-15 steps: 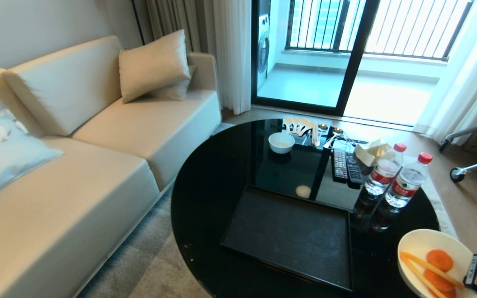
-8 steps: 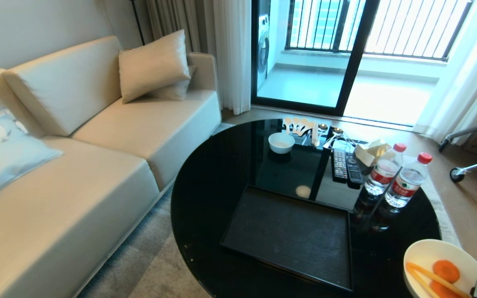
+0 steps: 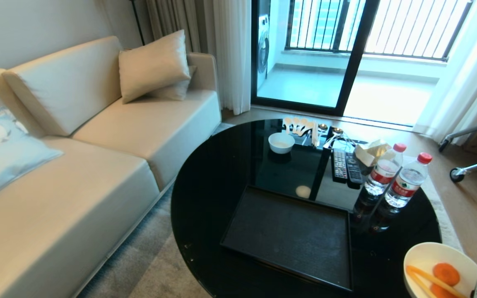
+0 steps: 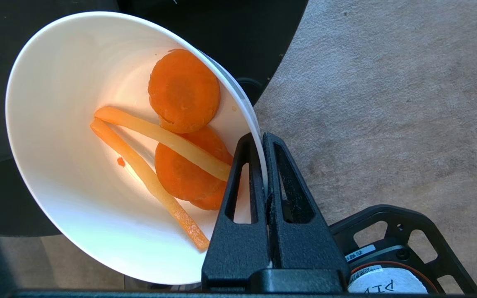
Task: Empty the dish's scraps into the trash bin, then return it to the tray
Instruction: Move the bowl over the trash can
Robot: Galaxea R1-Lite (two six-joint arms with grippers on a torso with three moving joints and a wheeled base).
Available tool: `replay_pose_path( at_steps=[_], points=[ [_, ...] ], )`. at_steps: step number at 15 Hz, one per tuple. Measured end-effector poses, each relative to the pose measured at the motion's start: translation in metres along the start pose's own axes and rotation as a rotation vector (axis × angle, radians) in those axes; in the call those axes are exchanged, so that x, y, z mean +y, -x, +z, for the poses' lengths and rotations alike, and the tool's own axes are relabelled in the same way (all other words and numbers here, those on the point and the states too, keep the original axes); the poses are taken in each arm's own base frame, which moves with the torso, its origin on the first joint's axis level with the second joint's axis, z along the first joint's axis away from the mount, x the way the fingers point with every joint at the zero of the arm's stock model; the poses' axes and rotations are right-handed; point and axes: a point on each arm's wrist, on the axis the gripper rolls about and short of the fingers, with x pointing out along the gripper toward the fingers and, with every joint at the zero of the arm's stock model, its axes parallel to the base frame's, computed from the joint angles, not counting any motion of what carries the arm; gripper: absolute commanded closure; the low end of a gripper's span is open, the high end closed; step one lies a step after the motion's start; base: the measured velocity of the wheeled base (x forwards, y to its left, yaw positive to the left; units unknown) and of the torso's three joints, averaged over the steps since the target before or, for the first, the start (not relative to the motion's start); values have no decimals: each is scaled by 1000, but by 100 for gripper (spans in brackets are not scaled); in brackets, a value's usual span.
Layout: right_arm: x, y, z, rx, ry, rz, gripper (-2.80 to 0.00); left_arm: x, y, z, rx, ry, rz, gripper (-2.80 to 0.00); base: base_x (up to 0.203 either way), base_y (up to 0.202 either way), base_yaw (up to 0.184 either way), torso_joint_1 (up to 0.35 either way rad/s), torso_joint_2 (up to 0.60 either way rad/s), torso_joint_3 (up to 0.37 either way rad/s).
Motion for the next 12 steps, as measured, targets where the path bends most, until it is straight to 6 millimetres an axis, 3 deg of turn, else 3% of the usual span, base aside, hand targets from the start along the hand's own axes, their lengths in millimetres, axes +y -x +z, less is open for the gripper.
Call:
replay_pose_path(
  at_steps=[12],
  points=[
    [4,-7,0,23,13,-22,0,0,0,0,0,-1,0,0,0,0,0,0,0,0]
  ],
)
